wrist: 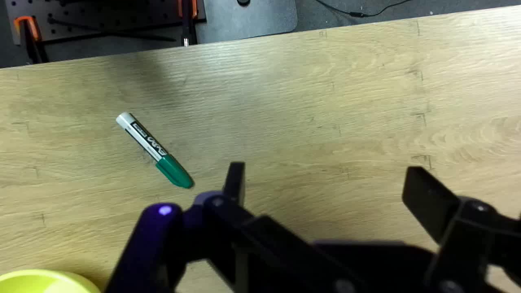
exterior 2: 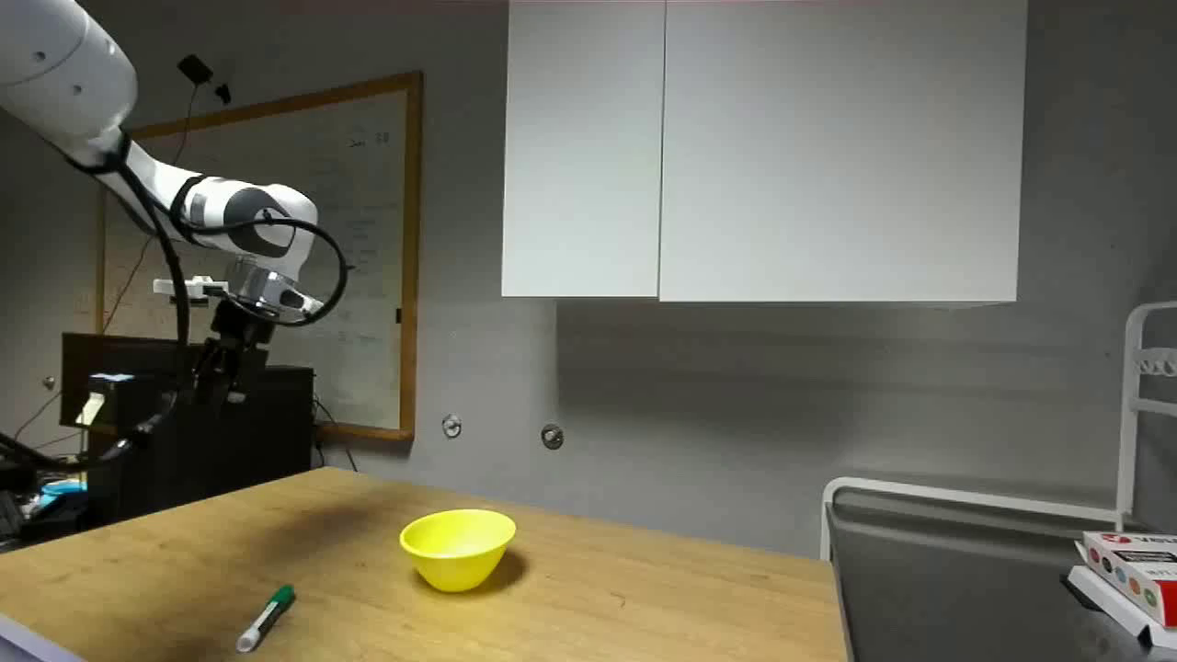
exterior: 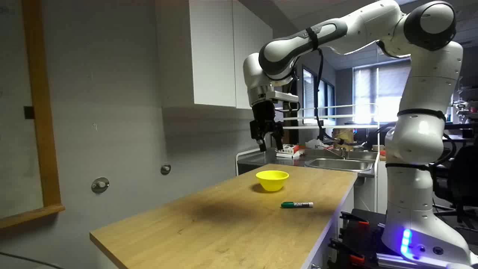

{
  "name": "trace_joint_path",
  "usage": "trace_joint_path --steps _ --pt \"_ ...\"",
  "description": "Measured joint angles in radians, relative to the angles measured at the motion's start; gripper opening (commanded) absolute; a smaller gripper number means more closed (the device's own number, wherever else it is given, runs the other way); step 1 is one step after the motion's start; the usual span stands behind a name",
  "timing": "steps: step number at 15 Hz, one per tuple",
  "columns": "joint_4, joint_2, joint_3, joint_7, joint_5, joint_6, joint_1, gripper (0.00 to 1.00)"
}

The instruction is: Pick the marker and put it in the bowl

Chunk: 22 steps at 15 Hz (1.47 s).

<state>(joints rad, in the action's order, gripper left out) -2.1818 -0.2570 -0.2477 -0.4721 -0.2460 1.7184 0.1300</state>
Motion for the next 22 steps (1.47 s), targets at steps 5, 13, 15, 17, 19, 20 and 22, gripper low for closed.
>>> trace_joint_path --steps 5,13,15,17,19,20,22 --pt "0.0 0.0 0.0 0.0 0.0 0.0 0.0 1.0" --pt "0.0 0.002 0.006 0.003 0.001 0.0 -0.001 1.0" --pt "-0.002 0.008 0.015 0.008 0.002 0.0 -0.004 1.0" --pt "-0.008 0.02 0.03 0.027 0.008 0.0 -0.008 1.0" --pt "-0.02 0.034 0.048 0.07 0.03 0.0 -0.014 1.0" --pt "-0.03 0.042 0.058 0.096 0.051 0.001 -0.019 1.0" --pt "-0.055 0.063 0.076 0.152 0.103 0.001 -0.029 1.0"
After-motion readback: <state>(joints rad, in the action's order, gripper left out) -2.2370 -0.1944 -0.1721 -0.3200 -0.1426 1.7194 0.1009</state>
